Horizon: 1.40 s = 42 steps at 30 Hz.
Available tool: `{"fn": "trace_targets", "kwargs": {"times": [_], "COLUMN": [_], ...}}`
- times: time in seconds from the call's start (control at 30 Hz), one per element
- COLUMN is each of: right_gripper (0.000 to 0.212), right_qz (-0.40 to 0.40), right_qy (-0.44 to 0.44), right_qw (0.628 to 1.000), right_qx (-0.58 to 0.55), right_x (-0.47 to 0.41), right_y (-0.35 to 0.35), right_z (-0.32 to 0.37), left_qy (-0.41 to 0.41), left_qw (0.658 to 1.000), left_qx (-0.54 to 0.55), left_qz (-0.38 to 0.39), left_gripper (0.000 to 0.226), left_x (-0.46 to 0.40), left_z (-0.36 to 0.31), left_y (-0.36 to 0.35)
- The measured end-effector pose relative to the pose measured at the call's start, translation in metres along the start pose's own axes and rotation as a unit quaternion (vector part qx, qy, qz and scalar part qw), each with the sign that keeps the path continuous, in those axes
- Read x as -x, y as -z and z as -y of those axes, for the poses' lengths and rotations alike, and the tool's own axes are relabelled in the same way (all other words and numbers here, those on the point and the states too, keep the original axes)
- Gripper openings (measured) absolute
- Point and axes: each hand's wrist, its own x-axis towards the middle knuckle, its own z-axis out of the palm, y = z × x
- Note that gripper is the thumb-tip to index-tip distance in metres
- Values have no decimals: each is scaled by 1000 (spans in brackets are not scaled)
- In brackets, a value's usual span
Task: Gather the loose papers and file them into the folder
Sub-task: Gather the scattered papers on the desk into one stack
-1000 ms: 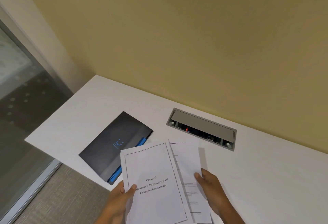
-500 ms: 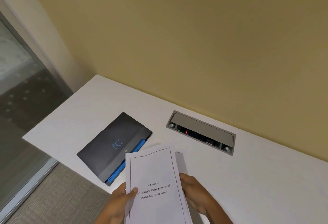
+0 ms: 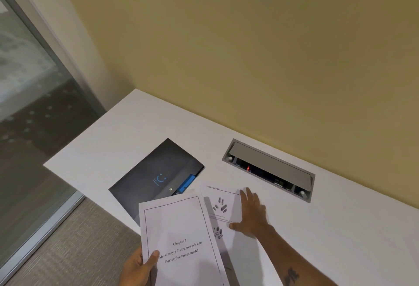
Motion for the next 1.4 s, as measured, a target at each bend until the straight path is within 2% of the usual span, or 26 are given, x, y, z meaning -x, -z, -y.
{"fn": "trace_targets", "kwargs": {"times": [0.1, 0.2, 0.33, 0.43, 0.53, 0.63, 0.67, 0.73, 0.87, 0.93, 1.07, 1.17, 1.4], "right_gripper": [137, 140, 132, 119, 93, 44, 29, 15, 9, 14, 11, 27, 31], "right_qz": [25, 4, -19, -42, -85, -112, -124, -134, -124, -104, -53, -27, 30], "right_qy": [-6, -4, 13, 1, -46, -98, -108, -122, -133, -130, -113, -99, -66], "right_qw": [999, 998, 998, 999, 984, 935, 924, 912, 871, 853, 826, 804, 776], "right_qx": [40, 67, 62, -8, -153, -321, -344, -367, -456, -494, -549, -586, -626], "right_x": [-7, -6, 1, 10, 23, 33, 35, 41, 58, 70, 90, 101, 127], "right_y": [-4, -10, -17, -25, -39, -47, -48, -50, -46, -42, -39, -38, -12], "right_z": [-6, -8, -4, 3, 8, 8, 5, -2, -20, -29, -47, -56, -47], "left_qy": [10, 10, 12, 12, 0, 9, 10, 1, -24, -26, -43, -45, -29], "left_qw": [1000, 1000, 1000, 1000, 1000, 1000, 1000, 999, 998, 996, 990, 983, 970], "left_qx": [9, 5, -6, -9, -15, -19, -22, -32, -40, -48, -59, -72, -90], "left_qz": [-11, -16, -21, -18, -9, 0, 3, 14, 48, 69, 119, 161, 225], "left_gripper": [45, 46, 48, 48, 48, 44, 42, 38, 24, 20, 23, 26, 21], "left_x": [6, 10, 12, 12, 12, 7, 5, 3, -3, -5, -3, -1, 6], "left_z": [1, 2, 2, 0, -5, -5, -5, -7, -12, -16, -27, -36, -54], "left_y": [8, 12, 11, 8, 5, 2, 0, -4, -18, -25, -42, -56, -91]}}
